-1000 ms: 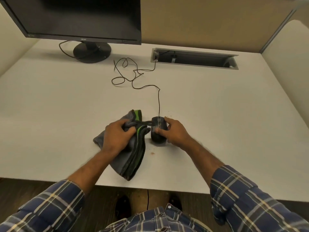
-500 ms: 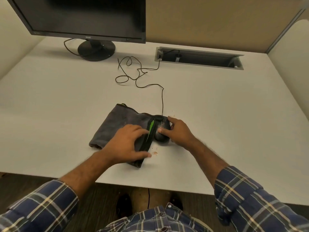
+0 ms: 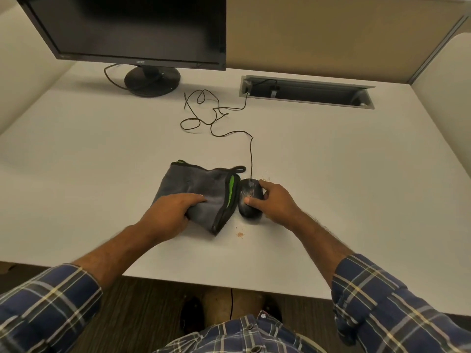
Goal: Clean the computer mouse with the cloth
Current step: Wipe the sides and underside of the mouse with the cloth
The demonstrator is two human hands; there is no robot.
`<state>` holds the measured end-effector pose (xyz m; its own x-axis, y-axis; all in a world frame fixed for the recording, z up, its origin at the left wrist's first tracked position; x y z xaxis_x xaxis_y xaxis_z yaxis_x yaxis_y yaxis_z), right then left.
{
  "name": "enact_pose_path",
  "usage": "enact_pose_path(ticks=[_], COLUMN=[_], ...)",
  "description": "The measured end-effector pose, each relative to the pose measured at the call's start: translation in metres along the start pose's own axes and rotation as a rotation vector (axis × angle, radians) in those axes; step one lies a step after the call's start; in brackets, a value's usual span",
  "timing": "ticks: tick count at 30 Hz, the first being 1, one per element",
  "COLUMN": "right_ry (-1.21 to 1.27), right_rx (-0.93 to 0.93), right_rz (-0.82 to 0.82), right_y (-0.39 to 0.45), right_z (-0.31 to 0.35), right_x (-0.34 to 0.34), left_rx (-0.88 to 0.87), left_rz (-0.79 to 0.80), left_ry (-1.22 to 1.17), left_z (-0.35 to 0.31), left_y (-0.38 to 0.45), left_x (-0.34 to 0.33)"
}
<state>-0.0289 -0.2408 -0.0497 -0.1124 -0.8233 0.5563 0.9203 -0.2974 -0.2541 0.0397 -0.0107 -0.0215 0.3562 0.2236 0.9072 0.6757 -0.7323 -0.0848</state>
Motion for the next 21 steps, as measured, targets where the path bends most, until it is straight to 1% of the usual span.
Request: enact_pose_path(ticks=[3, 5, 7, 10, 13, 18, 21], right_ry=[0.012, 0.008, 0.013, 0.016, 0.006, 0.012, -0.003], right_rx=[-0.004, -0.004, -0.005, -0.001, 0.023, 0.088, 0.109], right_rz=[-0.014, -0.014, -0.014, -0.014, -0.017, -0.009, -0.012], right_y=[-0.002, -0.003, -0.004, -0.004, -0.005, -0.007, -0.007], right_z=[0.0, -0.002, -0.004, -0.007, -0.004, 0.003, 0.002], right_x=[0.0, 0.0, 0.001, 0.001, -0.001, -0.002, -0.002], left_rx=[0.236, 0.386, 0.461, 0.436, 0.306, 0.218, 0.151], left_rz=[-0.158, -0.218, -0.252, -0.319, -0.344, -0.184, -0.145], left_ry=[-0.119, -0.165, -0.184, -0.297, -0.427, -0.48, -0.454], left_z=[0.013, 0.028, 0.034, 0.011, -0.03, -0.056, -0.054], left_y=[0.008, 0.008, 0.005, 0.007, 0.021, 0.039, 0.042], left_x=[0.02, 0.033, 0.043, 0.041, 0.022, -0.03, -0.036])
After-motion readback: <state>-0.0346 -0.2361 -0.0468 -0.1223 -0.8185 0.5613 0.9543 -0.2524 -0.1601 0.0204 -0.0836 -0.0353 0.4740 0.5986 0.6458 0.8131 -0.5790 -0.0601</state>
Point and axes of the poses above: each hand's wrist, its own y-axis towards the middle knuckle, its own x-axis out of the back of the hand, z = x × y, the point moved 9 cm from there along y, towards the middle knuckle, and after that the axes turned 2 degrees about z, right-handed, at the moved point
